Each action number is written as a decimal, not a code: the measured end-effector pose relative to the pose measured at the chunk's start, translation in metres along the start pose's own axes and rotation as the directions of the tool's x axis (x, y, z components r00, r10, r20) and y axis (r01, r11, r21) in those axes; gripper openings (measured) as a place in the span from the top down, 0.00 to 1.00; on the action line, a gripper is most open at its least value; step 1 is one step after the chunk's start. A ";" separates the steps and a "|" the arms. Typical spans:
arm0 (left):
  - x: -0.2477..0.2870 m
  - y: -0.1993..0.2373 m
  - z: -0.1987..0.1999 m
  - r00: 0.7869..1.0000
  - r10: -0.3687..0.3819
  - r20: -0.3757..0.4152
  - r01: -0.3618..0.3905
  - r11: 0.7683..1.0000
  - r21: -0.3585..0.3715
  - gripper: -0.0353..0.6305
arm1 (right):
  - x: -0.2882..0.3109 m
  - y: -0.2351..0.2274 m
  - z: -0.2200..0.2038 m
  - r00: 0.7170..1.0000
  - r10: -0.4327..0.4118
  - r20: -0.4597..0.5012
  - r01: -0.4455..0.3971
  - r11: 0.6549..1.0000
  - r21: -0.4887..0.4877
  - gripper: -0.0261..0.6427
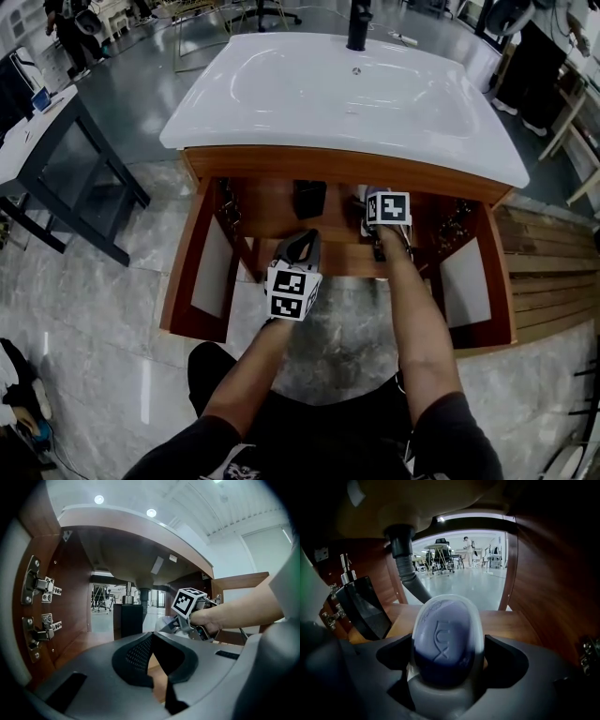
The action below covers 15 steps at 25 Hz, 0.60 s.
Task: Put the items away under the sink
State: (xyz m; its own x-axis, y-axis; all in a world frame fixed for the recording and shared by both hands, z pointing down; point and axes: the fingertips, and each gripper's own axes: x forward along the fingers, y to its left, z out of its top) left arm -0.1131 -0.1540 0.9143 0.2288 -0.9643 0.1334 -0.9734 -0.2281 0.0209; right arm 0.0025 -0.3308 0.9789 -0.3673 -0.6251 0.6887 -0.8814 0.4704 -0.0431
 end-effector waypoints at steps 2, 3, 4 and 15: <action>0.001 0.000 0.002 1.000 -0.001 0.002 0.001 1.000 -0.003 0.95 | -0.007 -0.002 0.003 0.999 -0.019 0.036 0.020 1.000 -0.023 0.25; 0.002 -0.001 0.003 1.000 -0.001 0.003 0.001 1.000 -0.004 0.95 | -0.011 -0.003 0.006 0.998 -0.026 0.060 0.028 0.999 -0.038 0.25; 0.003 -0.001 0.003 1.000 -0.001 0.002 0.001 1.000 -0.004 0.95 | -0.016 -0.003 0.010 0.996 -0.029 0.086 0.034 0.998 -0.050 0.25; 0.007 0.006 0.019 0.999 0.025 0.035 -0.024 0.998 -0.049 0.95 | -0.098 0.021 0.035 0.929 -0.009 0.371 0.053 0.993 -0.107 0.25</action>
State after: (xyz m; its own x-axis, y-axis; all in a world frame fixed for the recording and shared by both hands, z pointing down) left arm -0.1170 -0.1645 0.8961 0.2043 -0.9738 0.0996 -0.9779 -0.1983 0.0667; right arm 0.0094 -0.2811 0.8849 -0.4429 -0.8160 0.3715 -0.8628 0.5006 0.0708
